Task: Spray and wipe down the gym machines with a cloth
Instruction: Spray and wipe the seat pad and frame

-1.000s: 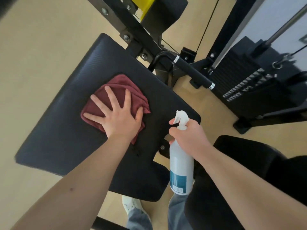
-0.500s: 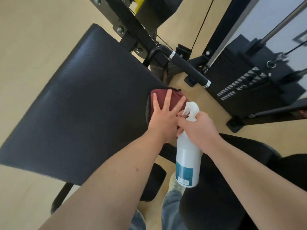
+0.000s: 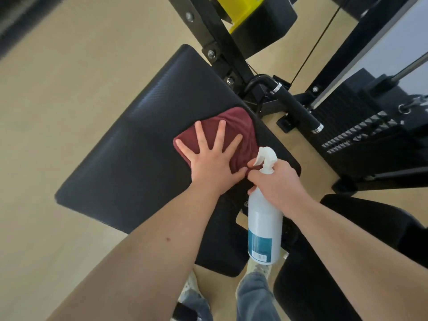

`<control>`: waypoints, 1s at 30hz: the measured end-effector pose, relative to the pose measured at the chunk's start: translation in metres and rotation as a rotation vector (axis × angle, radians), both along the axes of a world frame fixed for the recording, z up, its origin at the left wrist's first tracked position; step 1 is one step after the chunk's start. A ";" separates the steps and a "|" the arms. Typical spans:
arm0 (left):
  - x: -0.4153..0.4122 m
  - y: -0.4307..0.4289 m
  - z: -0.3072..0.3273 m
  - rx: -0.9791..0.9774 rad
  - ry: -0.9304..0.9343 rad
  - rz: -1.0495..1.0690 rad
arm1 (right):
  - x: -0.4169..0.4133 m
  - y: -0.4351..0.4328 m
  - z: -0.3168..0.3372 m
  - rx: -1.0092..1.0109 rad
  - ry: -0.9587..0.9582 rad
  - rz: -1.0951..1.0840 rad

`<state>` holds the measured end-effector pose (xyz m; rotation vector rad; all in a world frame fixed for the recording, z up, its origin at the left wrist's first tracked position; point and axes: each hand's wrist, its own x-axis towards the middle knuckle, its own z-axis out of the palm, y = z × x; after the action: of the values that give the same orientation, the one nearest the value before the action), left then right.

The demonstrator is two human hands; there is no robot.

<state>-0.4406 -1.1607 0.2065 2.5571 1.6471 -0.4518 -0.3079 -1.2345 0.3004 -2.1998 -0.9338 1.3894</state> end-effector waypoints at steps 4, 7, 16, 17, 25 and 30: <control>-0.054 0.005 0.017 0.024 -0.002 0.174 | -0.022 0.001 0.004 -0.033 -0.040 0.036; -0.097 -0.001 0.030 0.025 0.018 0.272 | -0.039 0.002 0.004 -0.051 -0.019 0.069; -0.189 -0.059 0.041 0.028 0.100 0.513 | -0.074 0.006 -0.002 -0.102 0.134 0.156; -0.194 -0.067 0.042 0.036 0.119 0.519 | -0.075 0.005 -0.002 -0.090 0.171 0.172; -0.165 -0.051 0.030 0.088 0.064 0.347 | -0.051 -0.009 -0.013 -0.067 0.299 0.050; -0.098 -0.051 0.015 0.012 0.039 0.301 | -0.018 -0.020 -0.015 -0.070 0.308 -0.097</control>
<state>-0.5390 -1.2116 0.2211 2.2636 2.0092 -0.4692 -0.3259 -1.2546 0.2853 -1.9721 -0.6688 1.6741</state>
